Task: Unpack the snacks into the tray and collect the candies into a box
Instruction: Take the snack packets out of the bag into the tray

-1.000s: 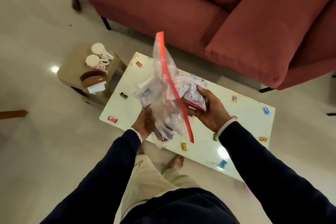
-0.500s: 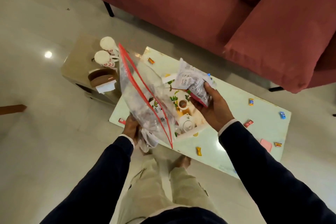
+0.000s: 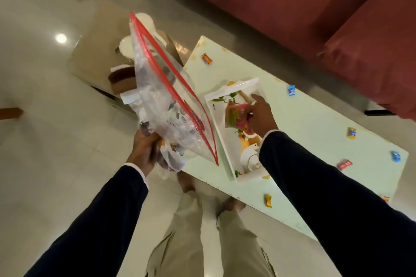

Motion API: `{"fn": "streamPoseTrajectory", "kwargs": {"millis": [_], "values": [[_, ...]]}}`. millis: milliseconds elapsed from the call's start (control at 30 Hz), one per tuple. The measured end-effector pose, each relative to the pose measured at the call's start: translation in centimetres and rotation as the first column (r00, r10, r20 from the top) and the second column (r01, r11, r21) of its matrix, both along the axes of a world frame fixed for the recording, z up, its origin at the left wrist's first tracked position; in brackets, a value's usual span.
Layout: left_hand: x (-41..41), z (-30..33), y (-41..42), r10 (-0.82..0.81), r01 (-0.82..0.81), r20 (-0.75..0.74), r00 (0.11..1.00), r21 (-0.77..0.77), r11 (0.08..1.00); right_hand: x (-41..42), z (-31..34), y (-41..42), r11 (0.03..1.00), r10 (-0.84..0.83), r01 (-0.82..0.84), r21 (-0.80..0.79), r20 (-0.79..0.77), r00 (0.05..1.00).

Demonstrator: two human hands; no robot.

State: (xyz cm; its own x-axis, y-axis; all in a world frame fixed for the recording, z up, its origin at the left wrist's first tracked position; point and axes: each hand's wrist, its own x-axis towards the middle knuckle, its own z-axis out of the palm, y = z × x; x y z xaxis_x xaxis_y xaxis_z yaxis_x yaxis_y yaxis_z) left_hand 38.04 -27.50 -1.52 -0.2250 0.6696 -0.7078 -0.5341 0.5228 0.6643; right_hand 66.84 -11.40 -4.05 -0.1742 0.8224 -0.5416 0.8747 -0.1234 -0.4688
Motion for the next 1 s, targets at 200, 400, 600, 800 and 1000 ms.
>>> {"fn": "streamPoseTrajectory", "kwargs": {"millis": [200,400,600,800,1000], "values": [[0.1,-3.4,0.4,-0.020,0.019,0.014,1.000,0.046,0.999,-0.8,-5.7,2.0,0.997,0.045,-0.039,-0.070,0.085,0.995],[-0.1,-5.3,-0.1,-0.017,0.017,0.015,1.000,0.039,0.999,-1.9,-7.0,1.4,0.969,-0.232,0.203,-0.137,-0.242,0.942],[-0.3,-6.3,-1.2,0.037,-0.037,0.009,0.999,0.016,0.999,-3.8,-8.8,3.2,0.981,-0.194,0.187,-0.052,-0.259,0.946],[-1.2,-6.6,-1.5,0.011,-0.012,-0.039,0.999,-0.024,1.000,-4.2,-11.7,5.1,0.997,0.072,-0.072,-0.012,-0.022,0.997],[-0.9,-6.9,-1.0,0.053,-0.060,-0.134,0.990,-0.051,0.997,-3.6,-6.3,2.8,0.957,-0.288,0.285,-0.048,-0.212,0.934]]}}
